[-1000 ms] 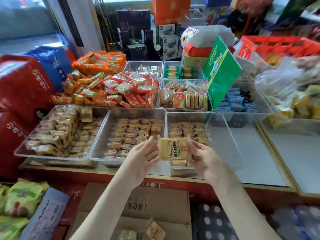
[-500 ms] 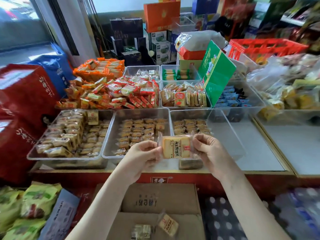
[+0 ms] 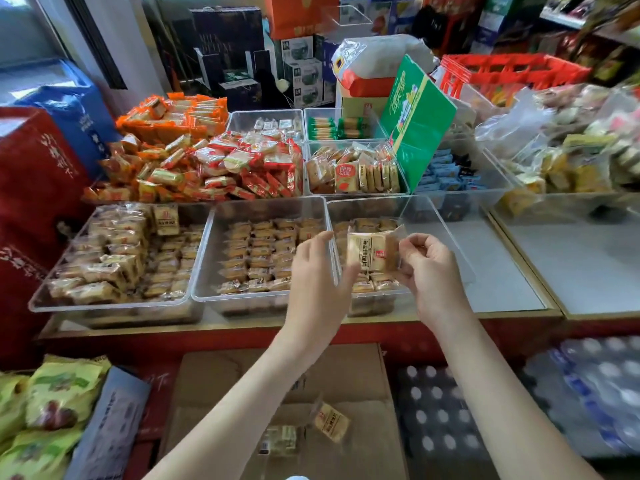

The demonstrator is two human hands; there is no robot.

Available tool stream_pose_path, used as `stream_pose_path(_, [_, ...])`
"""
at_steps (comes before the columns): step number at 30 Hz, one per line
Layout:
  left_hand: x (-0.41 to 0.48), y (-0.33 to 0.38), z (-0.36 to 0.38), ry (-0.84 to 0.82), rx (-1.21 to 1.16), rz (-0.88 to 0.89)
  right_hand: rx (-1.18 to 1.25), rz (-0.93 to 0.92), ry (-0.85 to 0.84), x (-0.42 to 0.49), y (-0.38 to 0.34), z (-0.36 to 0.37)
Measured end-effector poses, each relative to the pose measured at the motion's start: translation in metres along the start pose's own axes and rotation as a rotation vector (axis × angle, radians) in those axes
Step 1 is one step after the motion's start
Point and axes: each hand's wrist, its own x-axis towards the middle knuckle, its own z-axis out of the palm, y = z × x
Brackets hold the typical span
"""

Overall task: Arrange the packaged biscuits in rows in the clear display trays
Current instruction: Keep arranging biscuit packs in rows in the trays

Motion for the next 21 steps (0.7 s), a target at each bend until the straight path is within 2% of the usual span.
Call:
stream_pose_path(2, [-0.004, 0.01, 0.01, -0.1, -0.115, 0.037, -0.14, -0.107, 0.009, -0.005, 0.0, 0.001])
stream_pose_path(4, [-0.003, 0.015, 0.019, -0.175, -0.306, -0.009, -0.199, -0.193, -0.093, -0.014, 0.001, 0.003])
stream_pose_path(7, [0.006, 0.009, 0.026, -0.114, -0.618, -0.21, -0.186, -0.251, -0.309, -0.023, 0.005, 0.002])
stream_pose_path(8, [0.009, 0.005, 0.028, -0.111, -0.698, -0.266, -0.167, -0.261, -0.326, -0.022, 0.005, -0.001])
stream_pose_path(10, [0.014, 0.0, 0.029, -0.152, -0.815, -0.334, -0.176, -0.278, -0.225, -0.011, 0.009, -0.01])
stream_pose_path(12, [0.018, -0.003, 0.031, -0.233, -0.933, -0.39, -0.232, -0.221, -0.094, 0.008, 0.013, -0.024])
stream_pose_path(16, [0.027, -0.012, 0.042, -0.336, -1.071, -0.418, 0.086, 0.085, -0.251, 0.042, 0.021, -0.046])
stream_pose_path(19, [0.036, -0.015, 0.052, -0.413, -1.147, -0.451, 0.239, 0.162, -0.268, 0.062, 0.024, -0.058])
stream_pose_path(21, [0.043, -0.018, 0.063, -0.43, -1.12, -0.464, 0.192, 0.173, -0.228, 0.073, 0.031, -0.062])
